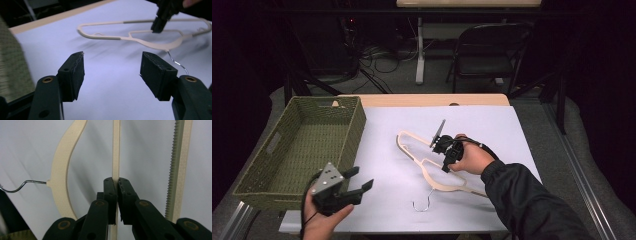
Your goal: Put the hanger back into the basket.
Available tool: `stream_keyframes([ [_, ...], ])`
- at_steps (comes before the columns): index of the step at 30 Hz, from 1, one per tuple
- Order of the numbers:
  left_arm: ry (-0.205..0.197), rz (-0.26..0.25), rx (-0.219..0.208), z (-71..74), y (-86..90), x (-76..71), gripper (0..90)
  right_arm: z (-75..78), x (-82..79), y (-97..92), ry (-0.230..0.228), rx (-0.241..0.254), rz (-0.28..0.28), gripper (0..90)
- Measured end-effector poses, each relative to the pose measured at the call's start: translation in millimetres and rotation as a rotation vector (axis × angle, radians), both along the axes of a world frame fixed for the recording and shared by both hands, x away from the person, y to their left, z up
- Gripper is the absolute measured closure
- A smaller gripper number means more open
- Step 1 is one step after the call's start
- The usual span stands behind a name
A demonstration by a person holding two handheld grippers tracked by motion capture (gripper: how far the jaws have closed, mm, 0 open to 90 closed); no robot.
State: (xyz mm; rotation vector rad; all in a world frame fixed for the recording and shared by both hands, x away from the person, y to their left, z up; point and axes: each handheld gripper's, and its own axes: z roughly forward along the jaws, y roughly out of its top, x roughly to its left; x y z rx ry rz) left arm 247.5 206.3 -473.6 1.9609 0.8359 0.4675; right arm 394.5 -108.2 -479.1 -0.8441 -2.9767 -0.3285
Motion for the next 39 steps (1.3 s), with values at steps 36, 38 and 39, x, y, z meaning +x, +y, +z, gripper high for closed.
stream_keyframes([
  [36, -0.163, -0.253, 0.333, -57.8, -94.1, 11.7, 21.6, 1.8, -26.8, 27.4, 0.074, 0.055, 0.181, 85.6],
  [38, -0.169, -0.262, 0.334, -58.2, -95.0, 10.7, 21.4, 1.1, -26.5, 27.3, 0.081, 0.063, 0.180, 85.6],
  [39, -0.183, -0.269, 0.340, -58.7, -97.1, 9.5, 21.4, 2.2, -26.2, 28.1, 0.101, 0.043, 0.175, 85.6],
])
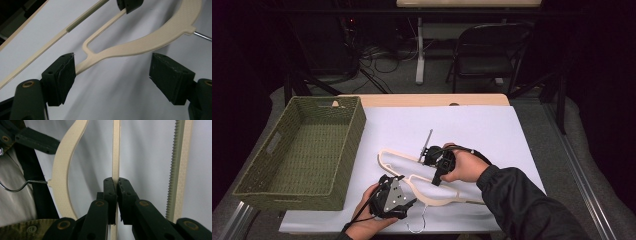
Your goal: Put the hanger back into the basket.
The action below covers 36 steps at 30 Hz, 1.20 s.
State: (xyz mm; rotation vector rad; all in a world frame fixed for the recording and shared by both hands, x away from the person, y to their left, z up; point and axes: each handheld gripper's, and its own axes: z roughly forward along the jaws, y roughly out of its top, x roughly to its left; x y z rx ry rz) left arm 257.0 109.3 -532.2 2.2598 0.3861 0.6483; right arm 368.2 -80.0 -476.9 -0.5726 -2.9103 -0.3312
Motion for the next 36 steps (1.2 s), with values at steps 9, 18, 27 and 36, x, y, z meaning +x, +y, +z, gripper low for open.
stream_keyframes([
  [9, -0.040, -0.054, 0.063, -2.7, -10.6, -5.1, 28.4, -7.8, -0.3, 8.3, 0.009, 0.019, 0.009, 85.5],
  [18, 0.023, -0.157, 0.070, -8.7, -12.4, -3.9, 47.0, -21.0, -0.9, 16.7, 0.019, 0.006, 0.029, 85.3],
  [27, 0.090, -0.161, 0.031, -7.6, -11.7, 1.1, 51.7, -32.0, -4.4, 17.6, 0.000, 0.006, 0.037, 84.8],
  [36, 0.102, -0.162, 0.022, -5.1, -11.4, 3.1, 52.4, -13.6, -20.9, -2.3, -0.113, 0.116, 0.038, 75.6],
])
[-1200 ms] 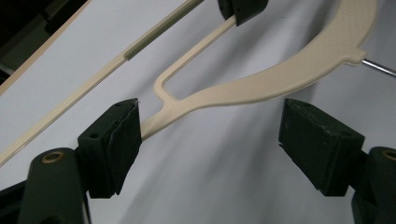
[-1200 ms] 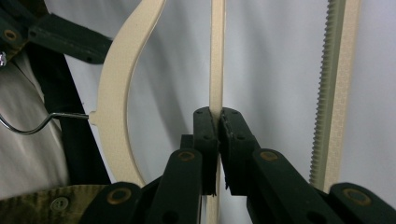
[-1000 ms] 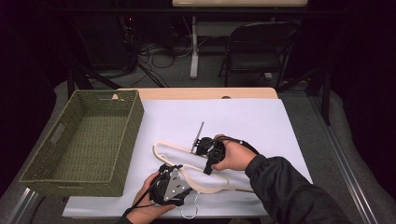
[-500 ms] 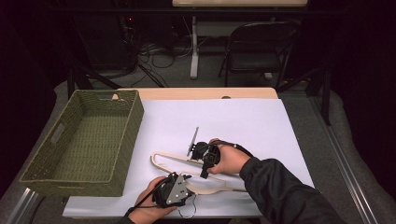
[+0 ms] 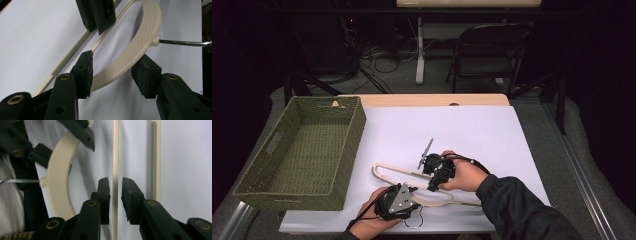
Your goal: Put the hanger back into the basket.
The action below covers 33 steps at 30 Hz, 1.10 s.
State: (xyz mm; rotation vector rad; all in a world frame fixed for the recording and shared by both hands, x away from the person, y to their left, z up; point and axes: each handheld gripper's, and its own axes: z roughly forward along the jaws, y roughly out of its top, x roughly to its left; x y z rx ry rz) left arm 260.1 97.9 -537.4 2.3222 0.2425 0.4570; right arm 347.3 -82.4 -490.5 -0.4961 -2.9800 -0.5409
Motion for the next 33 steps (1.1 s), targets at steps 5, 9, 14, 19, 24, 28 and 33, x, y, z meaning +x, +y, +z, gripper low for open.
stream_keyframes([
  [5, 0.006, -0.007, -0.001, 2.2, 0.6, 0.3, 53.1, 15.1, -19.7, -16.1, -0.019, 0.055, 0.029, 72.7],
  [9, 0.020, -0.008, -0.014, 4.3, 1.2, 1.7, 53.4, 19.4, -34.8, -21.4, -0.024, 0.065, 0.065, 68.7],
  [14, 0.028, -0.009, -0.017, 5.4, 1.2, 2.6, 53.7, 19.8, -48.4, -23.9, -0.041, 0.059, 0.103, 61.1],
  [19, 0.029, -0.010, -0.019, 5.3, 1.2, 2.7, 53.8, 6.1, -51.4, -21.2, -0.054, 0.052, 0.118, 57.1],
  [24, 0.032, -0.007, -0.020, 5.8, 1.5, 2.9, 53.8, -9.8, -49.5, -13.7, -0.058, 0.030, 0.123, 57.0],
  [28, 0.035, -0.010, -0.020, 6.3, 1.8, 3.3, 53.8, -14.8, -49.4, -8.2, -0.071, 0.029, 0.132, 58.9],
  [33, 0.031, -0.008, -0.019, 6.5, 1.6, 3.7, 53.7, -16.8, -51.8, -5.6, -0.083, 0.021, 0.137, 65.9],
])
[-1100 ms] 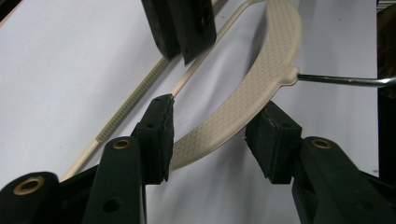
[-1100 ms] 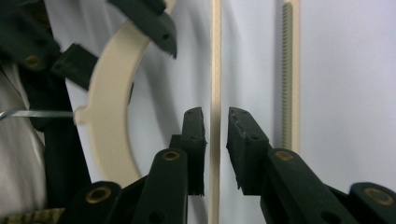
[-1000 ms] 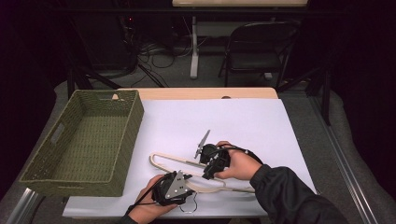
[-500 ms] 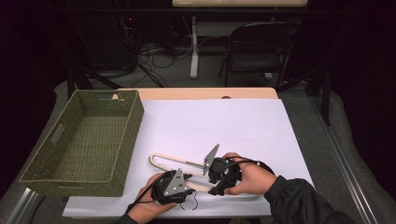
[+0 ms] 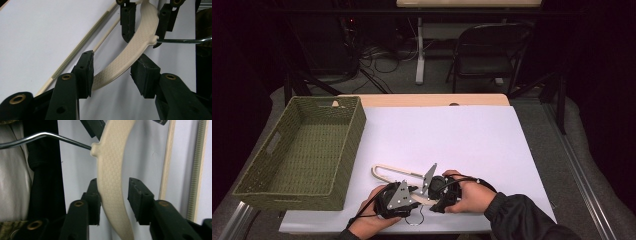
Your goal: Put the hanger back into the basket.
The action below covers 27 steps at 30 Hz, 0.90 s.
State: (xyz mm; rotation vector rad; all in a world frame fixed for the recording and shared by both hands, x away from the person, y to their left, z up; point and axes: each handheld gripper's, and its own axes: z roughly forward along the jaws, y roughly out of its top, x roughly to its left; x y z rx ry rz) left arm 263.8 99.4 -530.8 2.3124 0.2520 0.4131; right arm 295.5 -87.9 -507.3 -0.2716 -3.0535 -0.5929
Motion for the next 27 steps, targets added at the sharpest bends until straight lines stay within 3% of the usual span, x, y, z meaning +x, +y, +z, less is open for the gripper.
stream_keyframes([
  [6, 0.025, 0.044, -0.037, 6.5, 2.8, 6.3, 49.4, 5.7, -2.7, -2.6, -0.048, 0.017, 0.001, 70.7],
  [7, 0.012, 0.074, -0.044, 11.1, 6.9, 9.4, 44.7, 8.8, -1.3, -4.5, -0.065, 0.028, 0.002, 71.4],
  [8, 0.012, 0.074, -0.044, 11.1, 6.9, 9.4, 43.7, 8.8, -1.3, -4.5, -0.065, 0.028, 0.002, 71.4],
  [11, 0.000, 0.138, -0.075, 22.0, 20.8, 12.5, 41.0, 18.1, 4.3, -9.5, -0.082, 0.047, -0.015, 72.9],
  [17, -0.017, 0.186, -0.102, 35.6, 39.5, 14.7, 41.0, 33.7, 14.1, -17.6, -0.138, 0.066, -0.042, 76.8],
  [22, -0.008, 0.189, -0.099, 46.5, 45.0, 15.9, 41.0, 42.6, 23.6, -22.7, -0.179, 0.068, -0.039, 80.2],
  [27, 0.004, 0.164, -0.058, 58.7, 46.0, 24.2, 43.8, 52.2, 35.0, -27.7, -0.217, 0.063, -0.049, 84.0],
])
